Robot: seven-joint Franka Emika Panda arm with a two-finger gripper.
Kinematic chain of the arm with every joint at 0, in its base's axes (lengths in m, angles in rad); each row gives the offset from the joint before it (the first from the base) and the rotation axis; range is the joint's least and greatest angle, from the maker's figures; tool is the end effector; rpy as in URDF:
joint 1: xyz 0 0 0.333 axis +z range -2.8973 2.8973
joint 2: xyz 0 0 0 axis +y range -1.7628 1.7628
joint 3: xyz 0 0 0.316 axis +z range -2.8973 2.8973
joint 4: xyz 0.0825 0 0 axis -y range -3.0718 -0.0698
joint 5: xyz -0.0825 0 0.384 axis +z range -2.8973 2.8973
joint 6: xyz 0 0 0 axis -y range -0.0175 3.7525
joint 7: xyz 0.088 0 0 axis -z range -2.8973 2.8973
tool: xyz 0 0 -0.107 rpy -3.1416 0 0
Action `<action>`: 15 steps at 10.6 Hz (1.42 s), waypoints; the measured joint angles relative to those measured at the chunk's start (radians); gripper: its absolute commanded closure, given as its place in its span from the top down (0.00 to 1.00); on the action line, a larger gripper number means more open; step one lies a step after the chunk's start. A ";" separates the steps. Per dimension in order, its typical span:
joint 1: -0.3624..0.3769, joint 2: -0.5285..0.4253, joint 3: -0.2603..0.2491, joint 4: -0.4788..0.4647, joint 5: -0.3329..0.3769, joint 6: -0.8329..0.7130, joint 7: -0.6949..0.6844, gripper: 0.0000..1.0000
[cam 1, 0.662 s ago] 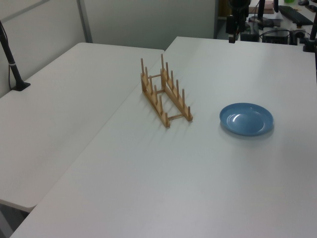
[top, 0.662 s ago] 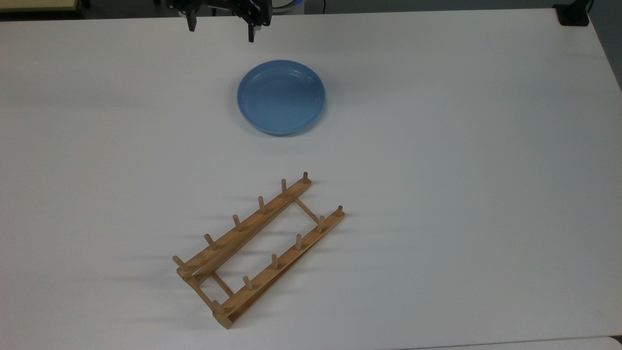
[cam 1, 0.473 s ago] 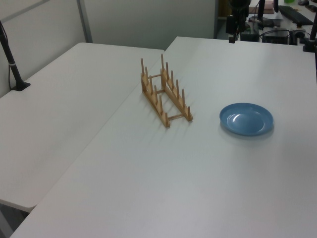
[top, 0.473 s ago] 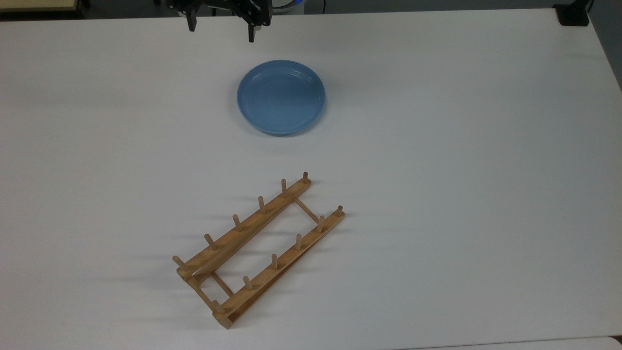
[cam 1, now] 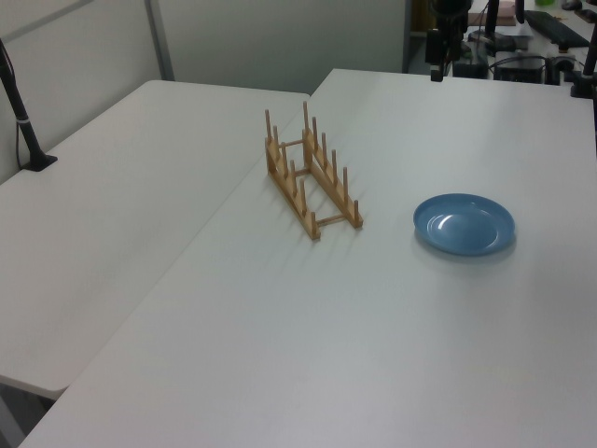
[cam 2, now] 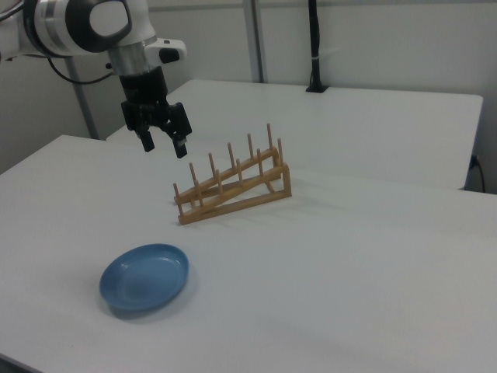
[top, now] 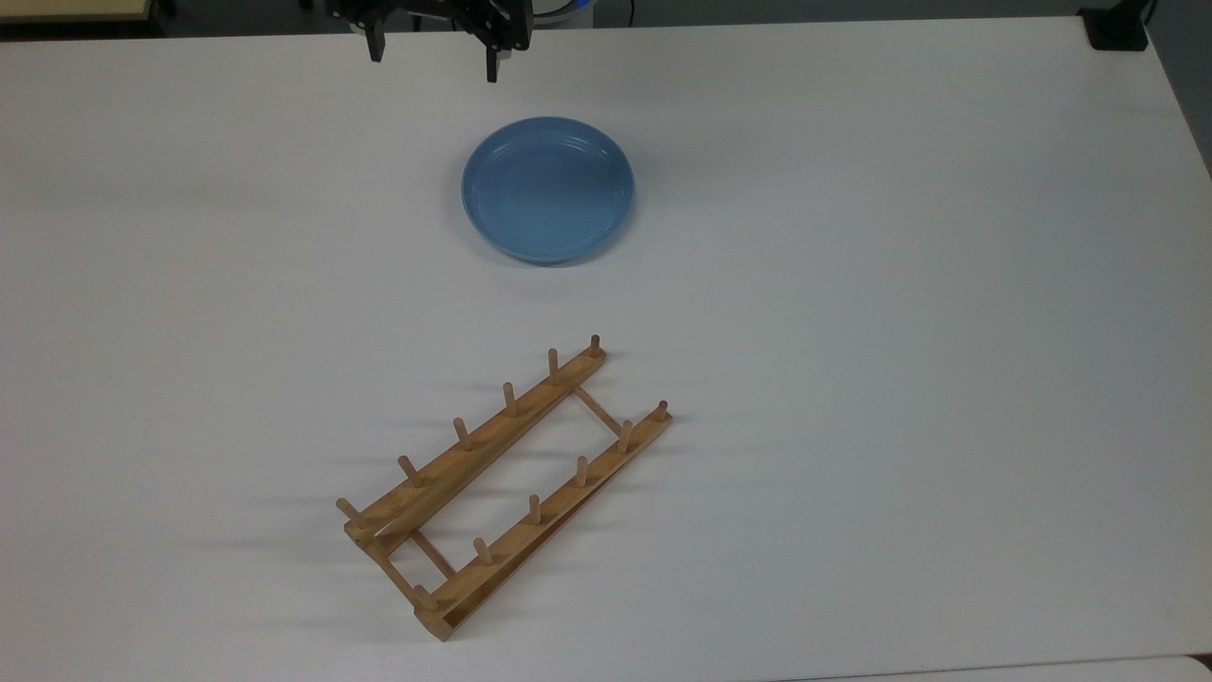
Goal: Place plate in plate rack
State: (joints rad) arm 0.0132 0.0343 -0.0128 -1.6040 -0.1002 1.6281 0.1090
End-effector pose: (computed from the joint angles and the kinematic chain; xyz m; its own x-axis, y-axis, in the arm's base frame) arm 0.5689 -0.0098 0.5950 0.9948 -0.1021 0.0005 -0.1017 -0.9897 0.1008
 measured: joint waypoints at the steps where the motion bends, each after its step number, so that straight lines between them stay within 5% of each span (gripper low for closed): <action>1: 0.000 0.000 0.000 -0.001 0.000 0.000 -0.006 1.00; 6: 0.002 0.043 0.002 -0.041 0.001 0.004 -0.238 1.00; 13: 0.016 0.153 0.013 -0.350 -0.034 0.300 -0.382 0.69; 15: 0.016 0.201 0.013 -0.363 -0.045 0.329 -0.382 0.48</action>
State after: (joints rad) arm 0.0291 0.2348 0.0003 -1.9671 -0.1452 1.9574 -0.2725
